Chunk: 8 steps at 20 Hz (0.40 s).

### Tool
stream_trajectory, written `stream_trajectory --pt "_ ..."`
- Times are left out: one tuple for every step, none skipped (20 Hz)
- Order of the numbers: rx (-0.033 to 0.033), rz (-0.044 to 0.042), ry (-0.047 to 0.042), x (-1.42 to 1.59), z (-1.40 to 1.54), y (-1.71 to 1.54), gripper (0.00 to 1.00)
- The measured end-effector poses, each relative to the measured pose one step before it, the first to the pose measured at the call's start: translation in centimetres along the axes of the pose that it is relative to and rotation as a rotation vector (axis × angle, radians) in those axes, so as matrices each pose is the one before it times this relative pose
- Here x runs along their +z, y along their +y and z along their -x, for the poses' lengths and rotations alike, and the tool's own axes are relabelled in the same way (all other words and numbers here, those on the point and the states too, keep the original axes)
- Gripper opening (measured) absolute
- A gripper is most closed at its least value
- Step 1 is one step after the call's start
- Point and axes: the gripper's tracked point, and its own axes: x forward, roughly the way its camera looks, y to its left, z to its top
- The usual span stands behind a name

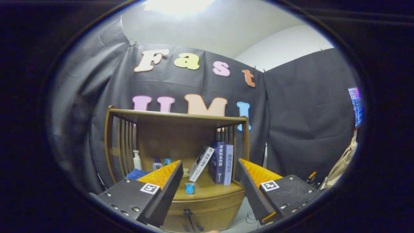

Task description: Pull open the drawer, take out the items inside it, and place them on the countertop above the cabinet.

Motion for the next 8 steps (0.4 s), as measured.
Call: stream_trajectory --pt "-0.00850 -0.00629 -0.00382 0.306 0.381 -0.381 0.98" --pt "-0.00531 -0.00536 -0.00460 0.245 0.373 -0.427 0.98" --pt "-0.00747 -0.00107 -0.00224 0.260 0.326 -0.395 0.98" --pt "-0.01317 0.00186 0.00127 0.172 0.246 -0.629 0.98" --pt "-0.01268 0.00461 -0.00205 0.181 0.356 -0.569 0.98" --pt "-0.00897 0.00595 -0.00379 0.235 0.259 -0.473 0.98" --pt "-0.01066 0.00599 -0.00292 0.228 0.218 -0.446 0.98" --pt "-0.01532 0.00448 -0.00028 -0.067 0.110 -0.672 0.98"
